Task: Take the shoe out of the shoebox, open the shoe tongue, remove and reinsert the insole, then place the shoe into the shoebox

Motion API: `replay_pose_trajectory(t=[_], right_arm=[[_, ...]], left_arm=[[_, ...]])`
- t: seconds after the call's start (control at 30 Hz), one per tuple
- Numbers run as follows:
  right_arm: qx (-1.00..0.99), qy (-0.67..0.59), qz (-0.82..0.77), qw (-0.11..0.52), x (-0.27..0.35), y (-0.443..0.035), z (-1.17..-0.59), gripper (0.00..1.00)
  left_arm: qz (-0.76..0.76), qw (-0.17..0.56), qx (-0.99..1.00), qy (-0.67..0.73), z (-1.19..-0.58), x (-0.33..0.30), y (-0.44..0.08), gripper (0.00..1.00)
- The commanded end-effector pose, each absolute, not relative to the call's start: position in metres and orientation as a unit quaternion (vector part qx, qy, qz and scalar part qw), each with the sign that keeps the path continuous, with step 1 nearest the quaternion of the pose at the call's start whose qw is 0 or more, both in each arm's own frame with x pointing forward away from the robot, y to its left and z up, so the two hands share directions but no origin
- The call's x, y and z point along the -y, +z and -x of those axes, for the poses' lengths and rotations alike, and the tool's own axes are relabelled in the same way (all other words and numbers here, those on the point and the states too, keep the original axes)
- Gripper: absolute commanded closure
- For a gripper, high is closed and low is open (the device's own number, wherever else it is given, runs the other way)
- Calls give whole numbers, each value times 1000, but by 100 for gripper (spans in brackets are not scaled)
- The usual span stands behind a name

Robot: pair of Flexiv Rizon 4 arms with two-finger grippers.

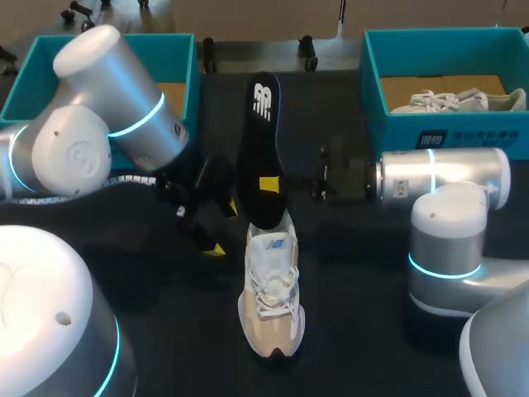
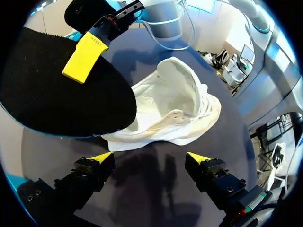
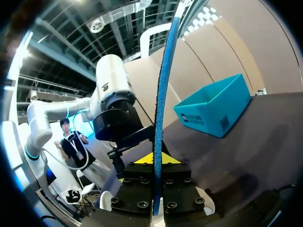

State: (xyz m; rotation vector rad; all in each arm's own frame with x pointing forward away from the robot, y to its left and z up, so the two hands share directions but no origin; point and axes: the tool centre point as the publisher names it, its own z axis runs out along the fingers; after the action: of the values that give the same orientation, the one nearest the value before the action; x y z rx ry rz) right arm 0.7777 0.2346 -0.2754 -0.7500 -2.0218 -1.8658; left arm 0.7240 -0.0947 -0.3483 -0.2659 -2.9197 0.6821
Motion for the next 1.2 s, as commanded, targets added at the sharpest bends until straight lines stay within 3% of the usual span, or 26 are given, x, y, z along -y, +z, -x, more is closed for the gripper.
replay_pose_trajectory(t=[0.03,1.2], right_arm=[[700,-651,259,137,-238,-278,-775,100],[696,-659,245,144,-222,-300,-773,100]], left_arm=[[84,68,969,222,-727,98,-354,0],[84,68,969,222,-727,98,-354,0]])
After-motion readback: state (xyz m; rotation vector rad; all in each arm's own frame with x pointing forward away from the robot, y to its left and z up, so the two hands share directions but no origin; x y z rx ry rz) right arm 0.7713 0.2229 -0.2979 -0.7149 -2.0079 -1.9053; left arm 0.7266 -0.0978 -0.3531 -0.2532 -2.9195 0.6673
